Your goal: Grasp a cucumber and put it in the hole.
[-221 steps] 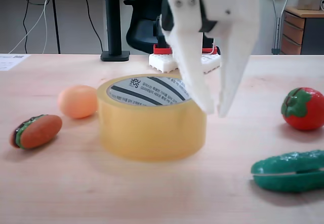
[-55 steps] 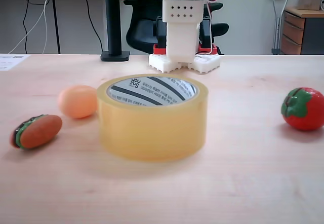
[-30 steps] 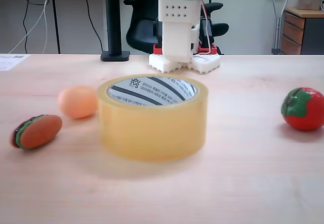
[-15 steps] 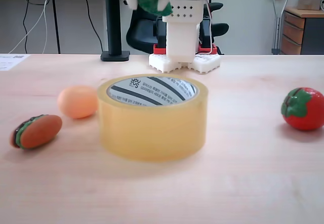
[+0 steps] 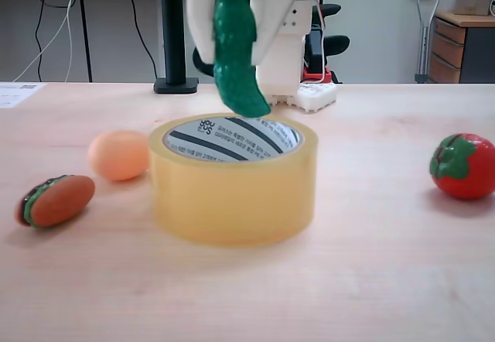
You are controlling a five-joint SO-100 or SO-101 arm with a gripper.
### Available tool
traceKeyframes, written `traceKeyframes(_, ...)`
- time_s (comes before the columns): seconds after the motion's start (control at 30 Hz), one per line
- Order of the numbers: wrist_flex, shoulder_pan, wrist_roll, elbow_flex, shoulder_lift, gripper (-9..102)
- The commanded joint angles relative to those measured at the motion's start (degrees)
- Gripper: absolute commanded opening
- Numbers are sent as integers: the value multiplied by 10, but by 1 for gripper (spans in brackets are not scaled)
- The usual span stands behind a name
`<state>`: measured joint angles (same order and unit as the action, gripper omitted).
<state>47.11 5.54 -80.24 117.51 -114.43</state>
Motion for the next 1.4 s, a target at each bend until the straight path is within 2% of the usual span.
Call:
traceKeyframes(0.0,-25,-1,-87,-10,-6,23)
traceKeyframes(0.1,-25,-1,-96,-10,-11,40)
traceKeyframes(0.17,-25,-1,-96,-8,-13,48)
traceKeyframes(0.4,-25,-7,-96,-4,-34,53)
traceKeyframes(0.83,-25,-24,-96,7,-47,52)
traceKeyframes(1.03,-25,-24,-96,39,-89,43)
traceKeyframes(1.27,-25,-4,-98,147,-223,0)
traceKeyframes(1.37,-25,14,-98,198,-287,0)
